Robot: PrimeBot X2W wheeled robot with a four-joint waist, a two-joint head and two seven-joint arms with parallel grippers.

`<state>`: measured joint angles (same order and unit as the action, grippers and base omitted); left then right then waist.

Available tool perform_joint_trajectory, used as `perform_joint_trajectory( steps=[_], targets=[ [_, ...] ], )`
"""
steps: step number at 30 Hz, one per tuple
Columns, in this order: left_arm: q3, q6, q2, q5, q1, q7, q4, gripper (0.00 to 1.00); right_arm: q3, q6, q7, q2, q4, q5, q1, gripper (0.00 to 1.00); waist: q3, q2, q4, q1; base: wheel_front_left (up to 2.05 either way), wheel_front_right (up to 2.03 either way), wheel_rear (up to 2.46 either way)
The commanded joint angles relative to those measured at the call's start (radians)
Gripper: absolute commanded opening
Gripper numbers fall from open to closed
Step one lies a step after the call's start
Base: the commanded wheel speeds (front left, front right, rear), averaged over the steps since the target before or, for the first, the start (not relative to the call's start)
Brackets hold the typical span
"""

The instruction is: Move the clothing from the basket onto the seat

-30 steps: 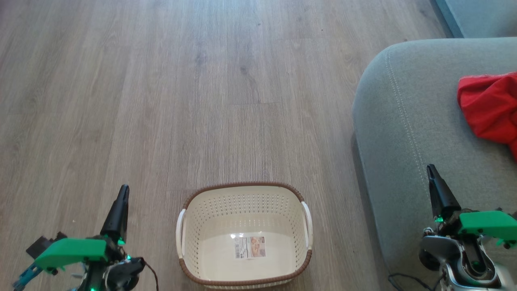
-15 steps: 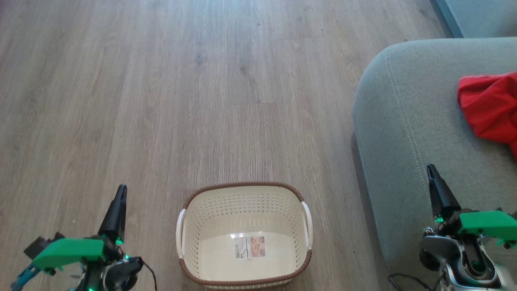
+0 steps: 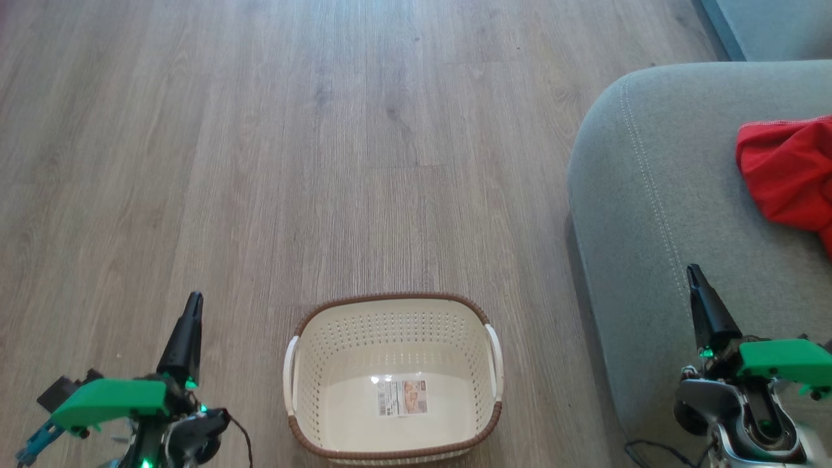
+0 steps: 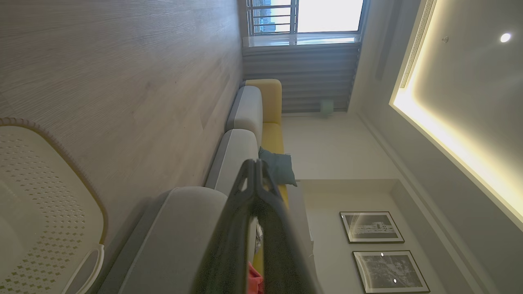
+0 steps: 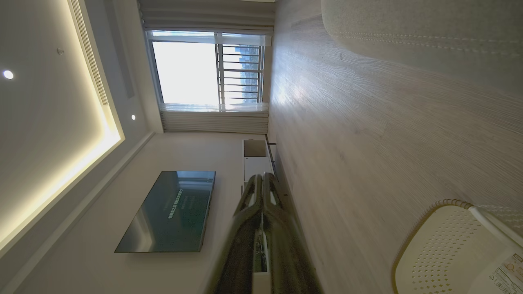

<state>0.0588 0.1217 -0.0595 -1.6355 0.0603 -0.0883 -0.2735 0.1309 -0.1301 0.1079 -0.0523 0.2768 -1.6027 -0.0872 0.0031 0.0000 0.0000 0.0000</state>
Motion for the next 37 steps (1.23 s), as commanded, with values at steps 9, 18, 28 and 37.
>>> perform_joint_trajectory(
  steps=[9,18,28,37],
  targets=[
    [0.036,0.009,-0.005,0.011,0.046,-0.010,0.029,0.00,-0.017,-0.001,0.006,0.002,-0.032,-0.006,-0.021,0.00,0.000,0.0000,0.000,0.0000,0.00,0.00,0.00],
    [0.038,0.009,-0.003,0.013,0.046,-0.011,0.029,0.00,-0.017,-0.001,0.006,0.002,-0.032,-0.006,-0.021,0.00,0.000,0.0000,0.000,0.0000,0.00,0.00,0.00],
    [0.040,0.009,-0.002,0.015,0.046,-0.013,0.029,0.00,-0.017,-0.001,0.006,0.002,-0.032,-0.006,-0.021,0.00,0.000,0.0000,0.000,0.0000,0.00,0.00,0.00],
    [0.042,0.009,0.000,0.016,0.047,-0.014,0.029,0.00,-0.017,-0.001,0.006,0.002,-0.032,-0.006,-0.021,0.00,0.000,0.0000,0.000,0.0000,0.00,0.00,0.00]
  ],
)
